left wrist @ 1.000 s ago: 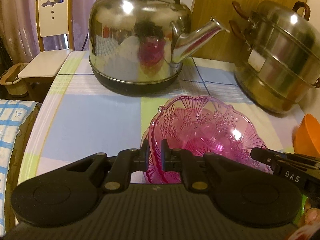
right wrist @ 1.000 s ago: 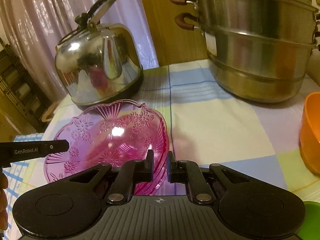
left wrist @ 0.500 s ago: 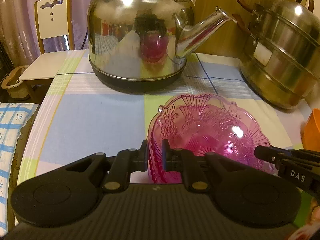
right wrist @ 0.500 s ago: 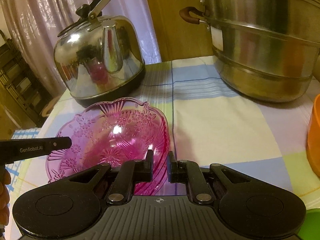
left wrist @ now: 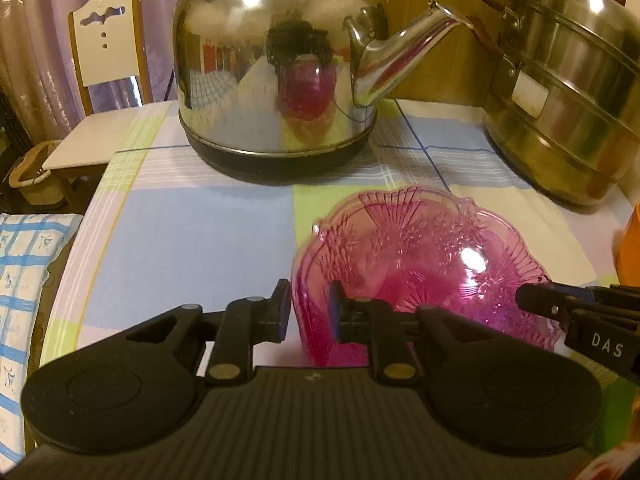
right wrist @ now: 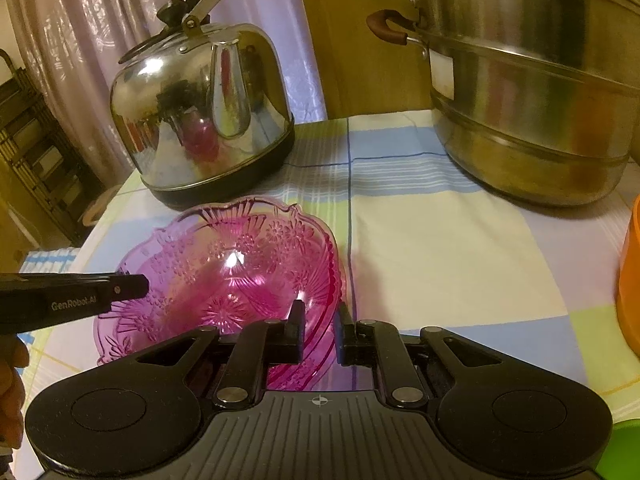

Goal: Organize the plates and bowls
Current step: 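Lower the pink dish onto the cloth beside the kettle and open both grippers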

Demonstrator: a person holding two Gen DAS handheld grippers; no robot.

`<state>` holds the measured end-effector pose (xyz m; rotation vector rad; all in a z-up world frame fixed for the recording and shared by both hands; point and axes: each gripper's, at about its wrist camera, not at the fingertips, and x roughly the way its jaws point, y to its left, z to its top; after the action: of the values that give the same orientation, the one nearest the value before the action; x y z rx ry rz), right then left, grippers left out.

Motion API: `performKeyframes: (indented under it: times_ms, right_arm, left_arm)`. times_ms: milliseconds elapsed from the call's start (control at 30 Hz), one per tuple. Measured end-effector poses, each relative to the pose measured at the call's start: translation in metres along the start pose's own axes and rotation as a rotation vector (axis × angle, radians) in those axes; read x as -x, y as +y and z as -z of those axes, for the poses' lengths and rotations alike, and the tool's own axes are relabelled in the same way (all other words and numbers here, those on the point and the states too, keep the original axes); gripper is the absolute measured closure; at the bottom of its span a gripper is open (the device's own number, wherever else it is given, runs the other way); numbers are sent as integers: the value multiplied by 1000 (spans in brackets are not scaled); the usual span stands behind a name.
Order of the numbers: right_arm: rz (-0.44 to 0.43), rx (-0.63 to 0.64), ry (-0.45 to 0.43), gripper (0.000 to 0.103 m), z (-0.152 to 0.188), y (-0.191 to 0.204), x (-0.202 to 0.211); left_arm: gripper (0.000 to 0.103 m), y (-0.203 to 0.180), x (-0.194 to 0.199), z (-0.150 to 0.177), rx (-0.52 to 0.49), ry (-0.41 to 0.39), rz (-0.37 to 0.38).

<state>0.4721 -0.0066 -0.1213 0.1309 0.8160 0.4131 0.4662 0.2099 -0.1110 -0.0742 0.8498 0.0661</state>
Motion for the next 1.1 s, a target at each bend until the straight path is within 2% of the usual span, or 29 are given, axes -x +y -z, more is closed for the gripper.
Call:
performKeyframes:
  times_ms: [67, 100, 133, 433, 633, 867, 1000, 1100]
  right_arm:
    - [5, 8, -5, 70, 0, 1, 0]
    - [3, 6, -12, 44, 1, 1, 0]
    - [-2, 0, -21, 29, 1, 0, 2]
    - [-7, -13, -45, 29, -2, 1, 6]
    - [-11, -28, -77, 29, -8, 0, 22]
    - [-26, -33, -121, 29, -6, 3, 63]
    - [-38, -33, -146, 29, 4, 2, 101]
    - [-29, -47, -167, 29, 11, -3, 132]
  left_arm:
    - [81, 0, 1, -1, 4, -11, -2]
    - [80, 1, 1, -1, 6, -14, -1]
    - [80, 2, 1, -2, 7, -15, 0]
    - [80, 5, 8, -3, 12, -23, 0]
    - [79, 5, 27, -5, 16, -36, -2]
    - [65, -8, 73, 1, 19, -59, 13]
    - [47, -21, 108, 11, 14, -84, 17]
    - [38, -33, 138, 19, 24, -103, 37]
